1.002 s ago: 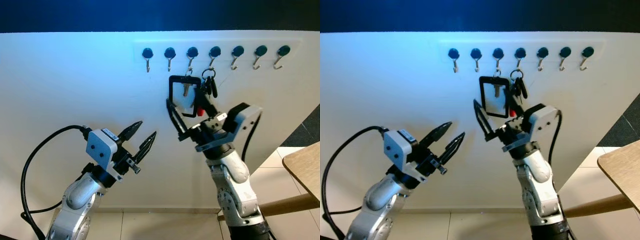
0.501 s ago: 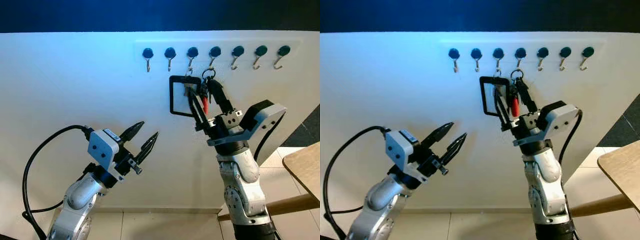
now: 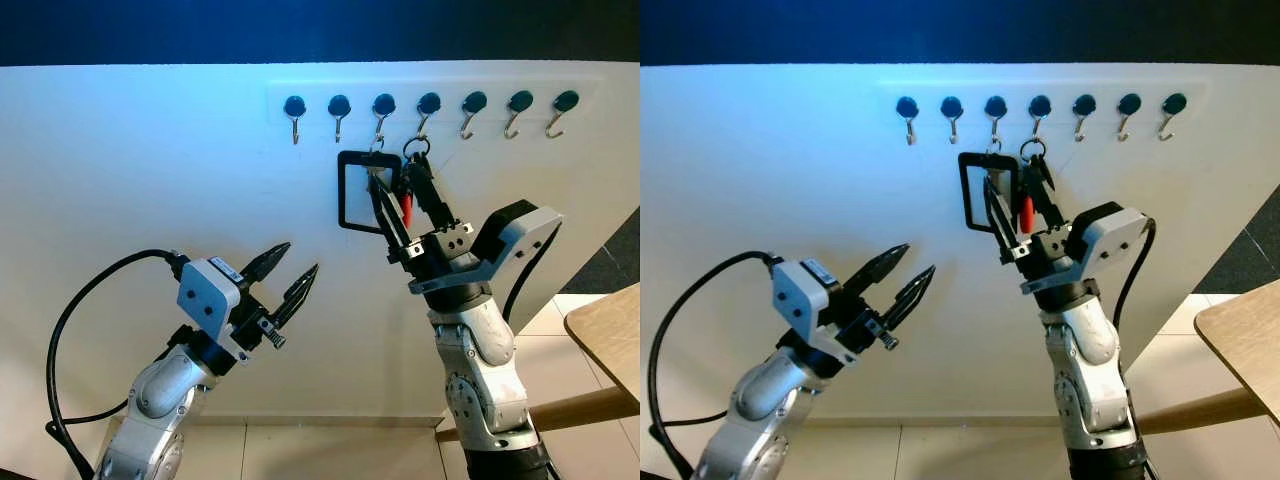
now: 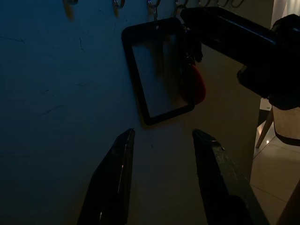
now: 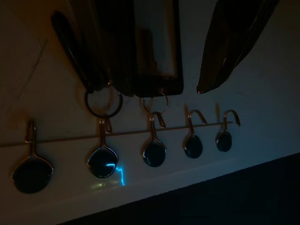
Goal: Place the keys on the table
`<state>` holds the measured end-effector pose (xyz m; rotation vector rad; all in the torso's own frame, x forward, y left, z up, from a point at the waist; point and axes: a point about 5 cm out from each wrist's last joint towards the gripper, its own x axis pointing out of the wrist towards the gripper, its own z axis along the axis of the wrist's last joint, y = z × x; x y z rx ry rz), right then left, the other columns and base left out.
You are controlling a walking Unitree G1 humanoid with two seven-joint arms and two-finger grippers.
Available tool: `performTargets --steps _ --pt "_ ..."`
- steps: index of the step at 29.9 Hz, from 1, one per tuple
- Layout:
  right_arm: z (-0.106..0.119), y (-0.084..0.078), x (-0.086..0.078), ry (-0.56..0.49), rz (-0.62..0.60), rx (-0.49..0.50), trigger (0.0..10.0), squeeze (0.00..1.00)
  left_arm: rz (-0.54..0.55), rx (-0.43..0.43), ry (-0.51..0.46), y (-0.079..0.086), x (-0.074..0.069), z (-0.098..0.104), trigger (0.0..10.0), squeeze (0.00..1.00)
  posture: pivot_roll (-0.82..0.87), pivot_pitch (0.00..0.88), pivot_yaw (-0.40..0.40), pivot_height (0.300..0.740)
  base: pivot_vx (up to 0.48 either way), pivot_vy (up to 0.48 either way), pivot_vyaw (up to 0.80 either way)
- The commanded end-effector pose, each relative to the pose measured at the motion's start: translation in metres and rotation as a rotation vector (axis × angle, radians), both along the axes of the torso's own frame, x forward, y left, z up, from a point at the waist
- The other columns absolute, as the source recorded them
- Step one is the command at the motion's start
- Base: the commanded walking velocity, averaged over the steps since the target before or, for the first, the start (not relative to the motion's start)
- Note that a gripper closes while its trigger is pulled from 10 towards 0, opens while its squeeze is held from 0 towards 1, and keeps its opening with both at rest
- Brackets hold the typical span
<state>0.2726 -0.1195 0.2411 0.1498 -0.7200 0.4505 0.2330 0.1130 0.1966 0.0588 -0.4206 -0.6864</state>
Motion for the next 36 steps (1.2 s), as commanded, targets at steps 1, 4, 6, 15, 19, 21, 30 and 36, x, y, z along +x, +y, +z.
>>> performTargets --steps 1,4,6,15,19,21,30,36 --pt "-0.004 -0.001 0.002 0.019 -0.014 0.007 10.0 0.00 -0.008 0.010 -0.005 -0.002 -0.001 0.001 10.0 0.00 0.04 0.113 0.021 0.740 0.000 0.000 0.00" --pt "-0.003 -0.003 0.003 0.019 -0.023 0.017 10.0 0.00 -0.009 0.008 -0.007 -0.003 -0.001 0.001 10.0 0.00 0.04 0.113 0.022 0.740 0.000 0.000 0.00" --pt "-0.002 -0.004 0.004 0.017 -0.031 0.020 10.0 0.00 -0.009 0.007 -0.008 -0.003 -0.001 0.002 10.0 0.00 0.04 0.113 0.022 0.740 0.000 0.000 0.00" --pt "-0.004 -0.005 0.009 0.051 -0.013 0.029 10.0 0.00 -0.009 0.008 -0.007 -0.003 0.000 0.002 10.0 0.00 0.04 0.117 0.022 0.740 0.000 0.000 0.00" --pt "-0.005 -0.002 0.011 0.065 0.017 0.027 10.0 0.00 -0.004 0.006 -0.004 -0.003 0.000 0.002 10.0 0.00 0.04 0.117 0.022 0.740 0.000 0.000 0.00" --pt "-0.006 0.001 0.012 0.073 0.038 0.018 10.0 0.00 -0.001 0.005 -0.003 -0.003 0.001 0.002 10.0 0.00 0.04 0.117 0.022 0.740 0.000 0.000 0.00" --pt "-0.011 0.009 0.011 0.103 0.107 -0.018 10.0 0.00 0.009 0.005 -0.004 -0.002 0.001 0.002 10.0 0.00 0.05 0.119 0.020 0.740 0.000 0.000 0.00" --pt "-0.015 0.012 0.011 0.124 0.128 -0.031 10.0 0.00 0.012 0.005 -0.001 -0.001 0.002 0.002 10.0 0.00 0.05 0.118 0.020 0.740 0.000 0.000 0.00"
